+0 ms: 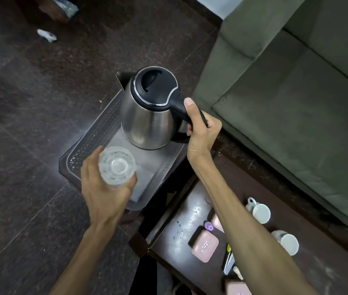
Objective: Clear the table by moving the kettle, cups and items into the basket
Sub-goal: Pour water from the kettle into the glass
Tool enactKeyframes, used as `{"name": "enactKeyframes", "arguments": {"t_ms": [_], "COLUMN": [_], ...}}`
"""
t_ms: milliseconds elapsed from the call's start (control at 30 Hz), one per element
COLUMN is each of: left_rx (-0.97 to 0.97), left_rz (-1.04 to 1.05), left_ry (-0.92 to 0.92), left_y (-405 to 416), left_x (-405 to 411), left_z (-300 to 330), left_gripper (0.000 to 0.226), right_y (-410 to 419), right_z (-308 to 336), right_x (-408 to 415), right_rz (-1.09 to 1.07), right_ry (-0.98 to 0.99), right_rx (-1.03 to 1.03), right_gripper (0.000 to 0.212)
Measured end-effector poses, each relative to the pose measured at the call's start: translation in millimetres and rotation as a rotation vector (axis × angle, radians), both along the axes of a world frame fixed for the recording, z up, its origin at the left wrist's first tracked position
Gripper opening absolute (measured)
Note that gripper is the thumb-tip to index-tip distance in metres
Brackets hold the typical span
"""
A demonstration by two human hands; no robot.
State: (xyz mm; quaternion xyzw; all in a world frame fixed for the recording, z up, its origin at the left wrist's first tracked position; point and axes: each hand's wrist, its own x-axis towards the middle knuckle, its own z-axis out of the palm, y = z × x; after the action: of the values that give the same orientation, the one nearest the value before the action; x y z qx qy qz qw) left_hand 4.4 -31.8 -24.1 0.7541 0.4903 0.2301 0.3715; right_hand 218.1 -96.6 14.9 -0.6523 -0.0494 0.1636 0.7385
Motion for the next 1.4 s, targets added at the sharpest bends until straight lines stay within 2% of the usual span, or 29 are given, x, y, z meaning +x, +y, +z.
{"name": "enactKeyframes", "arguments": {"t_ms": [133, 233, 500, 800, 1033, 1233, 1400], "left_rx": [0.037, -0.008, -0.036, -0.057, 0.043, 0.081, 0.098], "left_rz": [-0.001, -0.028, -0.291, -0.704, -0.888, -0.956, -0.94], "left_ry": [-0.105, -0.134, -0.21, -0.037, 0.107, 0.172, 0.211], "left_y": [-25.3, -53.5, -167.4, -293.1, -350.2, -367.5, -372.1], "left_x": [24.4, 46.2, 82.7, 100.9, 105.6, 105.7, 111.7], "left_z": [18.7, 28.7, 28.2, -4.4, -44.7, -80.7, -101.7], "left_gripper": [0.095, 0.095, 0.085, 0.088, 0.074, 0.081, 0.082], "right_y": [-36.3, -74.7, -233.6, -420.1, -500.9, -534.8, -540.1], "right_z": [27.1, 46.1, 65.7, 70.4, 61.0, 41.5, 25.8], "right_x": [10.5, 18.0, 31.8, 14.4, 2.7, -5.5, -6.9], "right_rz": [-0.075, -0.126, -0.325, -0.502, -0.415, -0.279, -0.162], "right_ry": [-0.049, -0.109, -0.201, -0.254, -0.249, -0.247, -0.252], "right_rx": [0.05, 0.038, -0.113, -0.375, -0.512, -0.607, -0.764], "right_gripper": [0.072, 0.067, 0.067, 0.075, 0.071, 0.072, 0.068]}}
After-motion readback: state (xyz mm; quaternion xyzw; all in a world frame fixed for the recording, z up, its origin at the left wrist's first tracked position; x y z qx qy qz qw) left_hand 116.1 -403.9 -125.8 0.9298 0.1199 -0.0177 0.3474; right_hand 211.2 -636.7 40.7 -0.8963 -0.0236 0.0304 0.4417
